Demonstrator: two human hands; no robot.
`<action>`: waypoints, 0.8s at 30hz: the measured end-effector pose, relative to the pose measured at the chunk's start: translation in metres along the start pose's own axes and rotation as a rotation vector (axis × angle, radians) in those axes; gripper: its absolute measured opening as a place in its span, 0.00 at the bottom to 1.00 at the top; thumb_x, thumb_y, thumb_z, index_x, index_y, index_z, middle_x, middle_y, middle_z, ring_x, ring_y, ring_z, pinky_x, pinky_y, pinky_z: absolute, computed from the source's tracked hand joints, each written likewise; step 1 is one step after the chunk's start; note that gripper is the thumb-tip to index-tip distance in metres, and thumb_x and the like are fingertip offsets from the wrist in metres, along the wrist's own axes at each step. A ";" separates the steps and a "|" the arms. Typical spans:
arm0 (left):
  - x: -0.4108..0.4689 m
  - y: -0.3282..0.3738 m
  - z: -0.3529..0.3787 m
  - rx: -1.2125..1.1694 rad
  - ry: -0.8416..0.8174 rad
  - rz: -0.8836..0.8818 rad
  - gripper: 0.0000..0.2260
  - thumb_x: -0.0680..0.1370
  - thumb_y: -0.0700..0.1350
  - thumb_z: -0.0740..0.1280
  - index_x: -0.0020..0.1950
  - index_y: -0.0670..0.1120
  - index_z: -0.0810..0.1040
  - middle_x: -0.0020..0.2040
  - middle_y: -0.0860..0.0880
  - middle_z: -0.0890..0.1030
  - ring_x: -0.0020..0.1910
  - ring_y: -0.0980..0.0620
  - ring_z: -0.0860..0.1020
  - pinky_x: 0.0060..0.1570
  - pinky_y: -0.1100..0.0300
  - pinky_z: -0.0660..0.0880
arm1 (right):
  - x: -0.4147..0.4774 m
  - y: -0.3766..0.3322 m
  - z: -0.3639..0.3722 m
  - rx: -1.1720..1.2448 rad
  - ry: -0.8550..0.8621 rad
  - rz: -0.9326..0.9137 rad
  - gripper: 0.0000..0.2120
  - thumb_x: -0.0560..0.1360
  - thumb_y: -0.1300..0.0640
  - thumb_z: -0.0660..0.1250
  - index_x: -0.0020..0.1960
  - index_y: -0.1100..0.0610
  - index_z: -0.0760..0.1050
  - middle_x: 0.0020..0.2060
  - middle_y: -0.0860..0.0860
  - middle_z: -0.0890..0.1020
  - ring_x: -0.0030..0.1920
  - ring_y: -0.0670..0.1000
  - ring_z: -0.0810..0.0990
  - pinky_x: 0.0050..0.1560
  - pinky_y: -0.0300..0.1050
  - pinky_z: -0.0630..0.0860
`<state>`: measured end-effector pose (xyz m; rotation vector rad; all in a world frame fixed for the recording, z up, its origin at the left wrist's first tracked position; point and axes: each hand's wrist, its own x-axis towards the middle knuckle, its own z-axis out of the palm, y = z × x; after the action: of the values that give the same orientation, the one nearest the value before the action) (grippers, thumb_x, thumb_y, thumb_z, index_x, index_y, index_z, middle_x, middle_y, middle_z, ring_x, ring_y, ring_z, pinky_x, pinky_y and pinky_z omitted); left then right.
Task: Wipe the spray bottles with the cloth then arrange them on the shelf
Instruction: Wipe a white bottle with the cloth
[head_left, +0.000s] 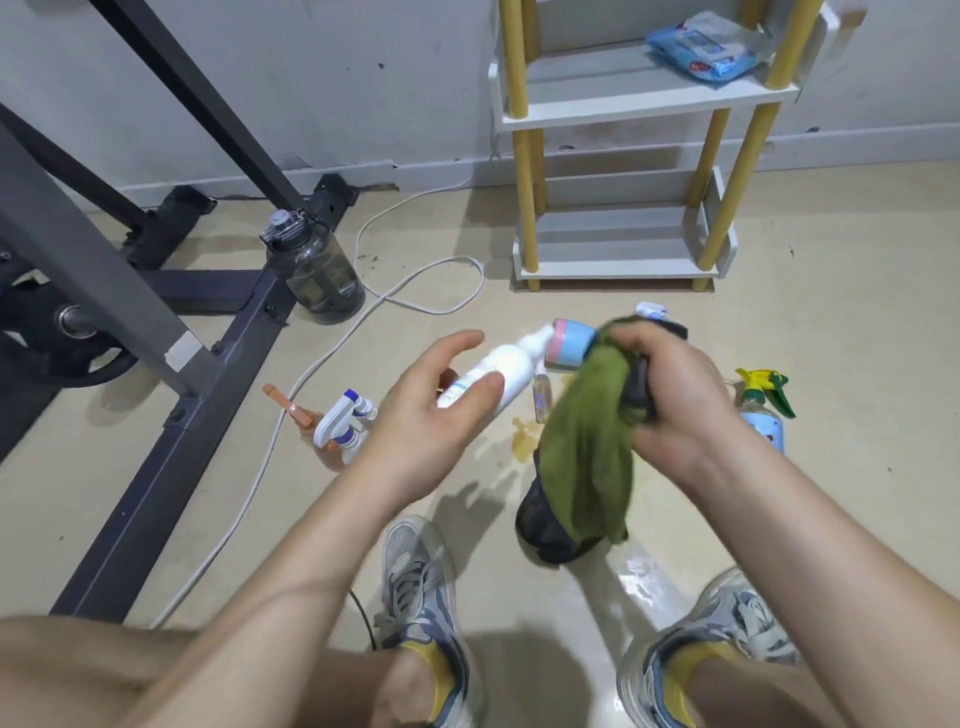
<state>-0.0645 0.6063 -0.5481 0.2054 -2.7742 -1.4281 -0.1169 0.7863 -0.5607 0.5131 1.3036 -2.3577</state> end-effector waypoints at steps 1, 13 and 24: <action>-0.001 0.005 0.013 -0.120 0.011 -0.021 0.16 0.78 0.55 0.66 0.65 0.59 0.75 0.51 0.54 0.77 0.44 0.67 0.74 0.47 0.70 0.71 | -0.002 0.003 0.015 -0.021 0.016 -0.058 0.06 0.76 0.58 0.66 0.41 0.58 0.76 0.36 0.60 0.75 0.36 0.57 0.75 0.41 0.50 0.76; 0.010 0.027 0.034 0.100 -0.167 0.109 0.21 0.82 0.57 0.54 0.75 0.67 0.56 0.63 0.55 0.68 0.64 0.55 0.65 0.67 0.54 0.62 | -0.024 0.036 0.036 -0.035 -0.039 -0.175 0.18 0.83 0.46 0.57 0.68 0.53 0.72 0.57 0.58 0.83 0.55 0.56 0.84 0.60 0.58 0.79; 0.054 0.063 -0.122 0.075 -0.360 -0.012 0.08 0.72 0.39 0.75 0.50 0.44 0.85 0.42 0.46 0.86 0.35 0.50 0.81 0.40 0.59 0.82 | 0.006 0.018 0.074 -0.279 -0.004 -0.034 0.30 0.72 0.31 0.62 0.56 0.57 0.76 0.47 0.61 0.85 0.46 0.59 0.82 0.54 0.56 0.78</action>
<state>-0.1164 0.5369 -0.4285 -0.0405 -3.1152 -1.4970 -0.1227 0.7126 -0.5396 0.4014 1.6173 -2.1522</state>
